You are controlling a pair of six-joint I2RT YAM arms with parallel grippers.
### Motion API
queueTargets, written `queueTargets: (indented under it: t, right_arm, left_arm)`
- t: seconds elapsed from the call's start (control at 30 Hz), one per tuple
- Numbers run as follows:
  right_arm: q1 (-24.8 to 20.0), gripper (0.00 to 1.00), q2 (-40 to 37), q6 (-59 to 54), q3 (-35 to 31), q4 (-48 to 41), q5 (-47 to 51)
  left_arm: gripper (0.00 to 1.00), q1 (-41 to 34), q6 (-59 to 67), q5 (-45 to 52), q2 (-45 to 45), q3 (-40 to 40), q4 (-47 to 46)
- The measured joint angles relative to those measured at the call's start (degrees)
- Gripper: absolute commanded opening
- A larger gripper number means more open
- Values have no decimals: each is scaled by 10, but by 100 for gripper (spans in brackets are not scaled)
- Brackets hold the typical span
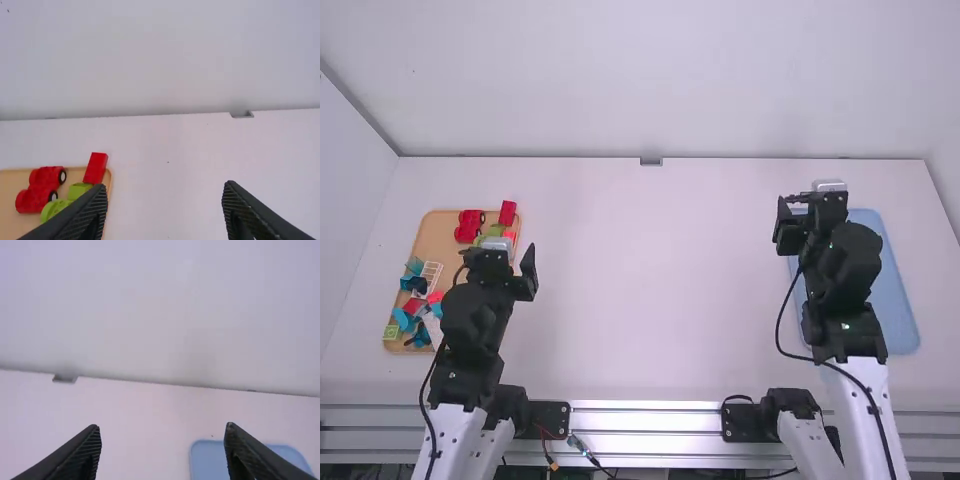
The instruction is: Assemble lego blocks to make yellow taxi
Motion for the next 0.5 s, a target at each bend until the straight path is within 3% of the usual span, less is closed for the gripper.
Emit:
queueTargets:
  t: [0.5]
  right_arm:
    - [0, 23, -202, 46, -200, 25, 2]
  left_arm:
    - [23, 0, -4, 0, -186, -188, 0]
